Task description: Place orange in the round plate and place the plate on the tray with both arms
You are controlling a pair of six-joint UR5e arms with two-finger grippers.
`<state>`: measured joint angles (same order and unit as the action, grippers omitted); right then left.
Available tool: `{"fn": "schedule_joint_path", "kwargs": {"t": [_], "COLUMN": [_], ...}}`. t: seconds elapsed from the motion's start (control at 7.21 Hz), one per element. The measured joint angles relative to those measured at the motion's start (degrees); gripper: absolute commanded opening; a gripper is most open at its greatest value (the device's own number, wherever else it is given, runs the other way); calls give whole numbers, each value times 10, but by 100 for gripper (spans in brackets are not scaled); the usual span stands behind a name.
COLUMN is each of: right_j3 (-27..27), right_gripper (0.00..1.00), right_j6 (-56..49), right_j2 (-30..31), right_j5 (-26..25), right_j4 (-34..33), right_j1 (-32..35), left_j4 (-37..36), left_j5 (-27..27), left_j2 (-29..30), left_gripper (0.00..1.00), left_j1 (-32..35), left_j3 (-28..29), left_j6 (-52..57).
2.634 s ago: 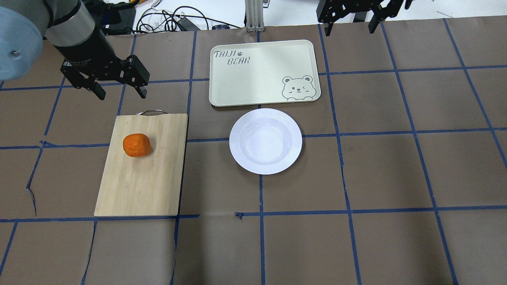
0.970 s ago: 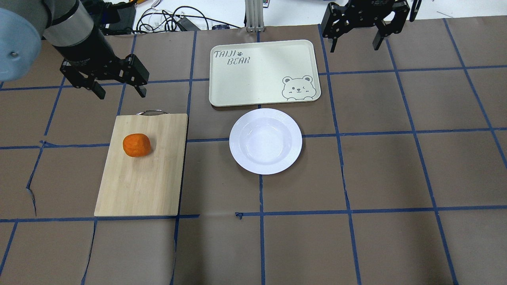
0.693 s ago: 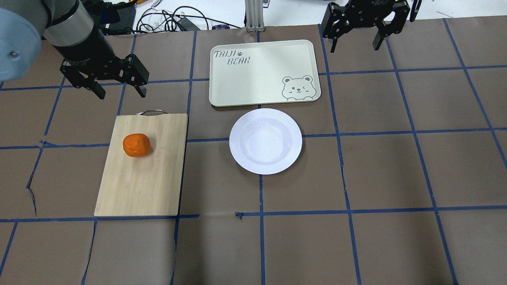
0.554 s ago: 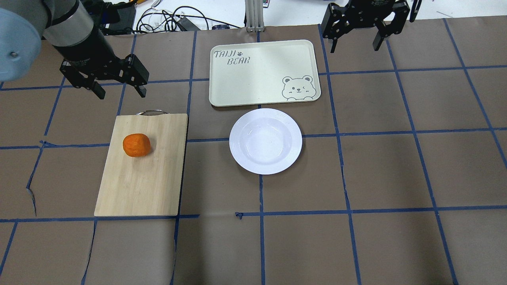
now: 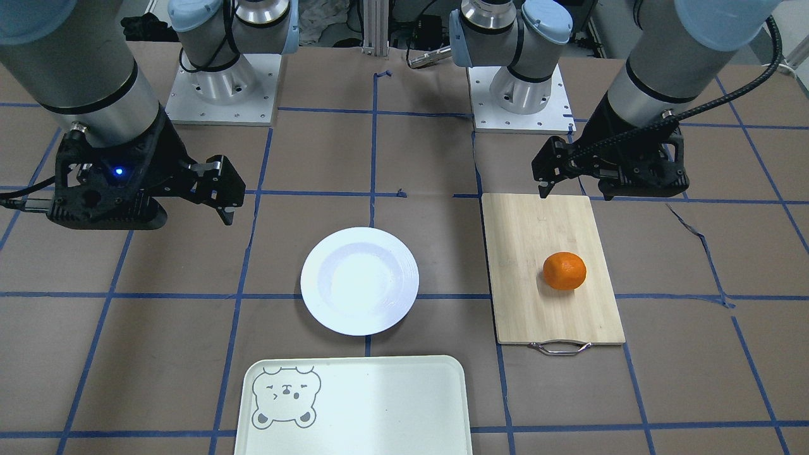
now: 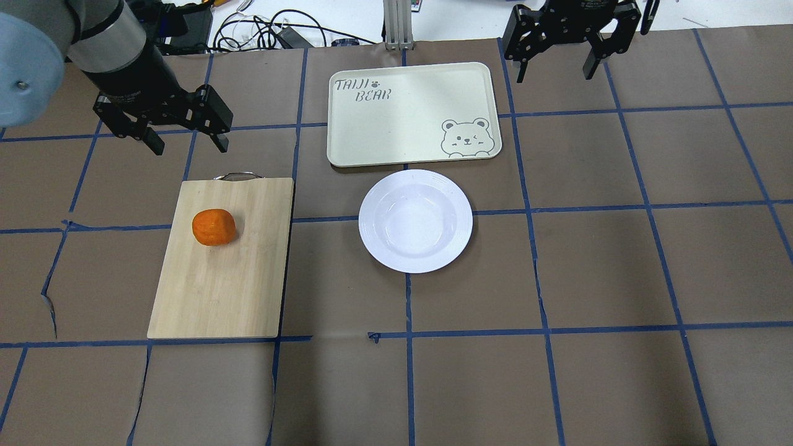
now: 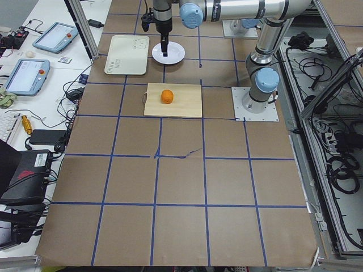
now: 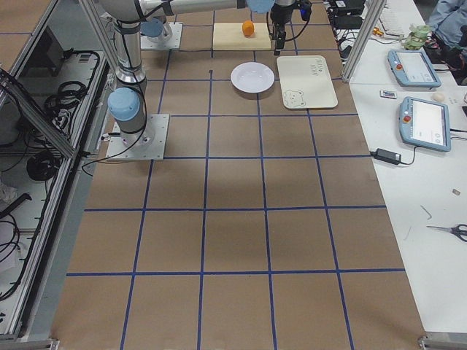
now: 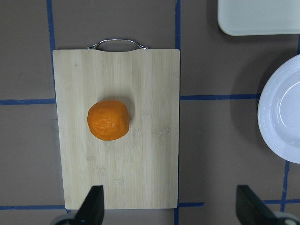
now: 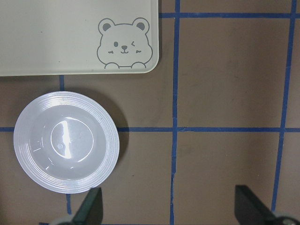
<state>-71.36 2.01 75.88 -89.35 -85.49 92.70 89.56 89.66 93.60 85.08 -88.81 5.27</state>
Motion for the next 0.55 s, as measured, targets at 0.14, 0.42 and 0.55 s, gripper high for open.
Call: {"fn": "schedule_joint_path", "kwargs": {"t": [0.14, 0.42, 0.55], "right_j3": [0, 0, 0], "right_gripper": [100, 100, 100], "right_j6": [0, 0, 0], "right_j2": [1, 1, 1], "right_j5": [0, 0, 0], "right_j4": [-2, -2, -1], "right_j1": [0, -1, -1], "left_j4": [0, -3, -14], "left_j5": [0, 2, 7], "left_j2": [0, 0, 2], "left_gripper": [100, 100, 100], "left_j1": [0, -1, -3], "left_j3": [-1, -1, -1], "left_j6": [0, 0, 1]}}
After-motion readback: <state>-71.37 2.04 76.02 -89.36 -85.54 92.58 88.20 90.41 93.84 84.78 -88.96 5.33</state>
